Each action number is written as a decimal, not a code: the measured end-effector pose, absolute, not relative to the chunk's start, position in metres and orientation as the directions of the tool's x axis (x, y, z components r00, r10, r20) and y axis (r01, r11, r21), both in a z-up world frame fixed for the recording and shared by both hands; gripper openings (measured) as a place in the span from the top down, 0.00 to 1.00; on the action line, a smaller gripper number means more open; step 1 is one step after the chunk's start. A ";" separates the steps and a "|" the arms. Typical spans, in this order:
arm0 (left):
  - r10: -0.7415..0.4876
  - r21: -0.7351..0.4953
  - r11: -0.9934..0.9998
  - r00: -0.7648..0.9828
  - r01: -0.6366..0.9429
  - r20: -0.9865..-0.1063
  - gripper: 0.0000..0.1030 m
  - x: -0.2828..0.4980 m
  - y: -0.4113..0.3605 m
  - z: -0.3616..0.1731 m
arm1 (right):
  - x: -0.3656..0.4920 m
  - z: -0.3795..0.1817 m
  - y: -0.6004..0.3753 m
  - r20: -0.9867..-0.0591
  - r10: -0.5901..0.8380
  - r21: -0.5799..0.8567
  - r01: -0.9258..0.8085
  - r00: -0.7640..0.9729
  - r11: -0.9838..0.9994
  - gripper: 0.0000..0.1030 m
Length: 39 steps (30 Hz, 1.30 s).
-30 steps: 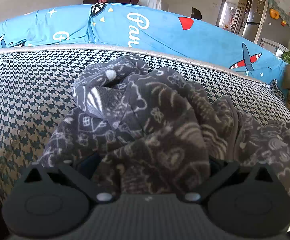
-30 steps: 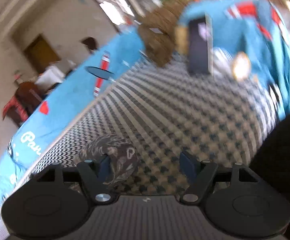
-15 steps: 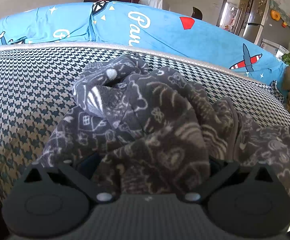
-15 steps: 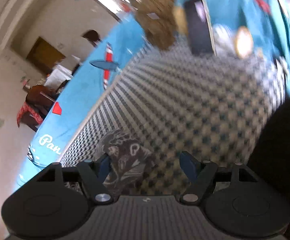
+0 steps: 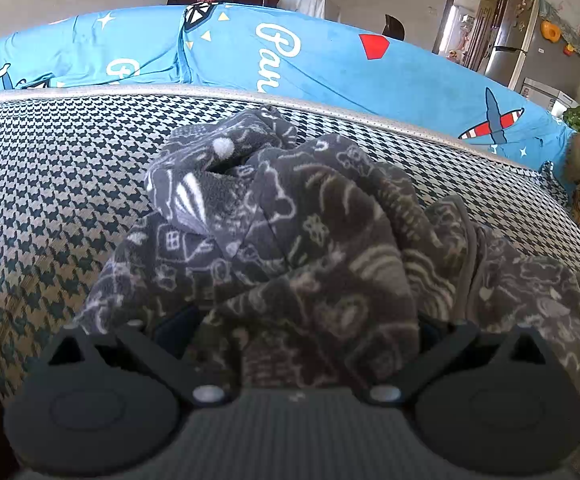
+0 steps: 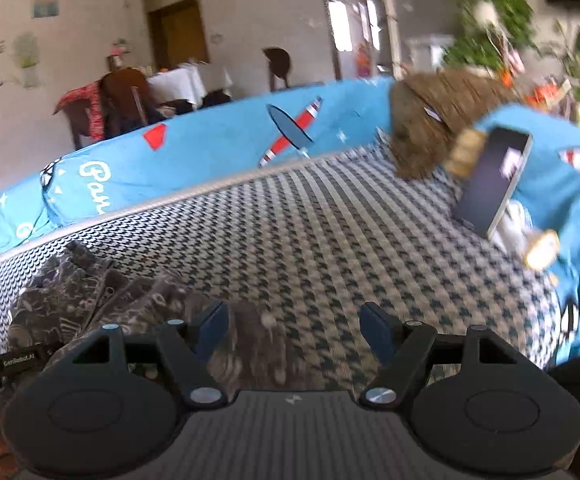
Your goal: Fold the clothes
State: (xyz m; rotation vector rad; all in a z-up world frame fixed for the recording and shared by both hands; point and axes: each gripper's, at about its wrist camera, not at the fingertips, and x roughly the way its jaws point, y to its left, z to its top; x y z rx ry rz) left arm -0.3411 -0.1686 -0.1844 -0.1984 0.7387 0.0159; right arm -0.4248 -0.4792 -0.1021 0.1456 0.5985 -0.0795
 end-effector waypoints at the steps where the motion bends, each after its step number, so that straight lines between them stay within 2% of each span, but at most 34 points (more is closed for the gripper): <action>1: -0.055 -0.174 0.981 0.741 -0.084 -0.670 0.00 -0.341 -0.169 -0.184 | -0.421 -0.107 -0.475 -0.576 -0.017 0.109 0.098 0.817 0.989 0.29; 10: -0.057 -0.174 0.981 0.743 -0.081 -0.667 0.00 -0.341 -0.167 -0.185 | -0.391 -0.147 -0.434 -0.659 0.108 0.084 -0.070 0.744 0.994 0.29; 13: -0.057 -0.174 0.981 0.743 -0.081 -0.666 0.00 -0.341 -0.166 -0.185 | -0.382 -0.159 -0.428 -0.671 0.077 0.049 -0.061 0.738 0.997 0.33; 15: -0.058 -0.175 0.981 0.744 -0.080 -0.666 0.00 -0.341 -0.166 -0.185 | -0.376 -0.167 -0.425 -0.674 0.043 0.019 -0.041 0.737 0.999 0.58; 16: -0.059 -0.175 0.981 0.744 -0.079 -0.666 0.00 -0.341 -0.166 -0.185 | -0.374 -0.170 -0.425 -0.675 0.026 0.009 -0.027 0.737 1.000 0.63; 18: -0.059 -0.175 0.981 0.744 -0.079 -0.666 0.00 -0.341 -0.166 -0.185 | -0.376 -0.167 -0.434 -0.666 -0.007 0.021 0.028 0.746 0.999 0.87; 21: -0.059 -0.176 0.981 0.744 -0.079 -0.666 0.00 -0.342 -0.166 -0.185 | -0.387 -0.155 -0.453 -0.615 -0.079 0.041 0.132 0.784 0.990 0.90; 28: -0.060 -0.175 0.982 0.745 -0.077 -0.665 0.00 -0.342 -0.165 -0.185 | -0.421 -0.110 -0.499 -0.429 -0.461 0.001 0.510 0.777 0.860 0.91; 29: -0.060 -0.175 0.982 0.745 -0.077 -0.665 0.00 -0.342 -0.165 -0.185 | -0.425 -0.103 -0.505 -0.415 -0.481 0.017 0.535 0.772 0.844 0.85; 30: -0.060 -0.175 0.982 0.745 -0.077 -0.664 0.00 -0.342 -0.165 -0.185 | -0.429 -0.096 -0.511 -0.402 -0.502 0.032 0.559 0.766 0.828 0.75; 31: -0.059 -0.175 0.982 0.745 -0.078 -0.664 0.00 -0.342 -0.165 -0.185 | -0.432 -0.091 -0.516 -0.393 -0.511 0.048 0.571 0.765 0.819 0.71; 34: -0.058 -0.174 0.982 0.746 -0.078 -0.663 0.00 -0.342 -0.165 -0.185 | -0.430 -0.083 -0.518 -0.402 -0.456 0.079 0.526 0.794 0.847 0.69; 39: -0.059 -0.174 0.982 0.747 -0.076 -0.662 0.00 -0.342 -0.166 -0.185 | -0.421 -0.095 -0.505 -0.484 -0.234 0.155 0.346 0.843 0.925 0.65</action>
